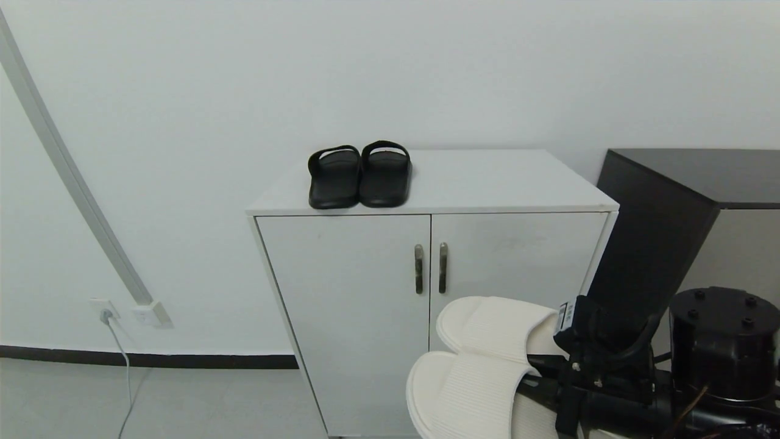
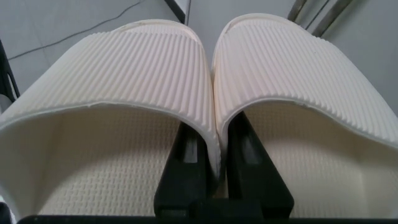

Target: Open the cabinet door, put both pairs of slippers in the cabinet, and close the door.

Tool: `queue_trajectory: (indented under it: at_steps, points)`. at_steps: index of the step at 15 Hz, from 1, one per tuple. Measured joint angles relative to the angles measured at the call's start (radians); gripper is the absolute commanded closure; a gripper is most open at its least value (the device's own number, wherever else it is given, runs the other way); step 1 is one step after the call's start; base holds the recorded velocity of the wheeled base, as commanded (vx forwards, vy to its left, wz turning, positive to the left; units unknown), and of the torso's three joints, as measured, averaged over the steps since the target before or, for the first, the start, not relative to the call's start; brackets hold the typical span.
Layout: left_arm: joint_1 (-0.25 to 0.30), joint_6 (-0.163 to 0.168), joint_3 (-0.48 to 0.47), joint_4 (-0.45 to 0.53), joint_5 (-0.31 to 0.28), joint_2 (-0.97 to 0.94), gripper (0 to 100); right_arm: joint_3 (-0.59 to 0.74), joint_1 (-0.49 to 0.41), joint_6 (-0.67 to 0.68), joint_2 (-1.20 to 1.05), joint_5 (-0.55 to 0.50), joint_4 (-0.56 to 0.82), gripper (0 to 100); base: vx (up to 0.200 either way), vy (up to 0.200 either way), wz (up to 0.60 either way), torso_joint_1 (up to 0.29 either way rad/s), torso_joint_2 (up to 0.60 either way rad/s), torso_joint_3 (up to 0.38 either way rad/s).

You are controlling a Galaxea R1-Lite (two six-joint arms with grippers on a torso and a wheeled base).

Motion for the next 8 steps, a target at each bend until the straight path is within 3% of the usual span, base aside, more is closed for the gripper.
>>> queue_trajectory:
  at_steps: [8]
  points:
    - [0.000, 0.001, 0.000, 0.000, 0.000, 0.000, 0, 0.008, 0.000, 0.003, -0.009, 0.001, -0.002, 100, 0.000, 0.000, 0.00, -0.117, 0.47, 0.348]
